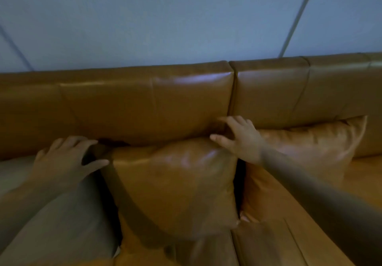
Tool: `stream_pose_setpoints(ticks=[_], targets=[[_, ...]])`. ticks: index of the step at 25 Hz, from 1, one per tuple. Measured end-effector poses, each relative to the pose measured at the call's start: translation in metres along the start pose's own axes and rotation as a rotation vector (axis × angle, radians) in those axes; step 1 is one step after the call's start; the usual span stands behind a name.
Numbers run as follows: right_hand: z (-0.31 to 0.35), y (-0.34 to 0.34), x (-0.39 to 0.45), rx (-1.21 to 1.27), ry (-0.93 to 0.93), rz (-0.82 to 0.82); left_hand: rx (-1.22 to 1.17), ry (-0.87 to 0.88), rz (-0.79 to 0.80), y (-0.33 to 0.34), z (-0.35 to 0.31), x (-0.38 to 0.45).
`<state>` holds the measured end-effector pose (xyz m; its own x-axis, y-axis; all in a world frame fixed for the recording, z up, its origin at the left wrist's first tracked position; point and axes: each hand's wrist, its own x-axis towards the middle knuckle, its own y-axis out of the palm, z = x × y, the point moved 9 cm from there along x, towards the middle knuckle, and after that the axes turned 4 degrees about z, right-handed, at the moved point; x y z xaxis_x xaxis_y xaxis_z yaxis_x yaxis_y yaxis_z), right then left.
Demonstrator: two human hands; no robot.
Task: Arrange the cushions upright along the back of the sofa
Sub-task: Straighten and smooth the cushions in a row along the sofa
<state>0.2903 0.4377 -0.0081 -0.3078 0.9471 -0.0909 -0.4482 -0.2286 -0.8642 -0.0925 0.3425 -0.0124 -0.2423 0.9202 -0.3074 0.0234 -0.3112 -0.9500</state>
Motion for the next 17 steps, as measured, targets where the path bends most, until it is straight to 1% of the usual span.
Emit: stream_pose_setpoints(ticks=[2,3,4,5,9,12,15,17], targets=[[0.021,0.033,0.0,-0.159,0.003,0.195,0.041,0.0,0.009,0.022,0.052,0.012],[0.027,0.048,0.0,-0.242,0.037,0.27,0.006,0.01,0.039,0.031,0.069,0.014],[0.031,0.063,0.002,-0.312,0.071,0.324,0.027,0.022,0.059,0.036,0.073,0.011],[0.035,0.072,0.003,-0.374,0.101,0.331,0.05,0.025,0.028,0.038,0.075,0.012],[0.043,0.075,0.008,-0.418,0.165,0.188,-0.092,0.022,-0.05,0.036,0.078,0.019],[0.047,0.079,-0.001,-0.447,0.163,0.099,-0.067,0.003,-0.102,0.037,0.077,0.016],[0.056,0.076,-0.014,-0.375,0.238,0.053,-0.078,-0.023,-0.181,0.035,0.076,0.006],[0.066,0.07,-0.031,-0.292,0.284,0.054,-0.132,-0.046,-0.171,0.035,0.079,-0.01]])
